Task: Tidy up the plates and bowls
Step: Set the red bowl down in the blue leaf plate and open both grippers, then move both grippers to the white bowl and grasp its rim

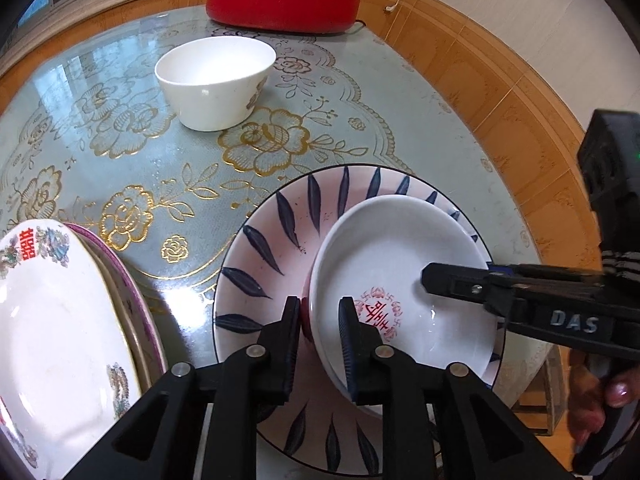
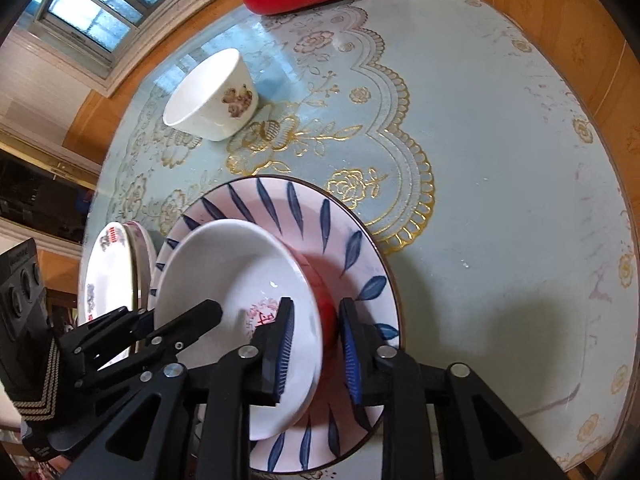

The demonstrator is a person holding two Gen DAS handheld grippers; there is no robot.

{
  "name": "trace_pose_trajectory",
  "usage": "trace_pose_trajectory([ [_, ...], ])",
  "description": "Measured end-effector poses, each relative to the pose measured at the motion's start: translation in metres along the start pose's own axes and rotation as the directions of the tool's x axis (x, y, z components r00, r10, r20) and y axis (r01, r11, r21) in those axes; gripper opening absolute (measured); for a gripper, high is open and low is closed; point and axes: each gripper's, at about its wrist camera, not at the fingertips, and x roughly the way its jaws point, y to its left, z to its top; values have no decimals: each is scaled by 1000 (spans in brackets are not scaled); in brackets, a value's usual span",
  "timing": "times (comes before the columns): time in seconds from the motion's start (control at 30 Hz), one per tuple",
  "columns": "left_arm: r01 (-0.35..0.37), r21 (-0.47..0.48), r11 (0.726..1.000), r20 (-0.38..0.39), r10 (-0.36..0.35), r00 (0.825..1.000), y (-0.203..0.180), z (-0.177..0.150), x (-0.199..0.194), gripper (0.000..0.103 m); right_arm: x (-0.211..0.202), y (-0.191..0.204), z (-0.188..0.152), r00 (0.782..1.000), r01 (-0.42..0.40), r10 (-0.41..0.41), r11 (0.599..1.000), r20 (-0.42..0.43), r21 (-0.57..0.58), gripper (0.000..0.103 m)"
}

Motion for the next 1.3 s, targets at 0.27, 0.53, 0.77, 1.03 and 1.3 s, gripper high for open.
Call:
trace_pose_trajectory([
  [0.27, -6, -12, 1000, 23, 6, 1000, 2, -1, -5, 19, -18, 15, 1, 998, 43, -38, 995, 50, -93, 25],
  [0.53, -12, -28, 1000, 22, 13, 1000, 7, -2, -9, 28, -15, 15, 2, 999, 17, -13, 996, 45, -87, 25],
  [0.77, 20, -51, 998, 79, -16, 997, 12, 2, -27, 54, -35, 9, 15, 992, -97, 101, 994, 74, -48, 25],
  [1.03, 14, -148, 989, 113, 3, 994, 34, 17, -41, 78, -52, 17, 37, 991, -73, 83, 994, 110, -86, 25],
  [1.3, -52, -248, 967, 133, 87, 987, 69, 55, -60, 88, -48, 46, 82, 996, -40, 52, 989, 76, -143, 33],
])
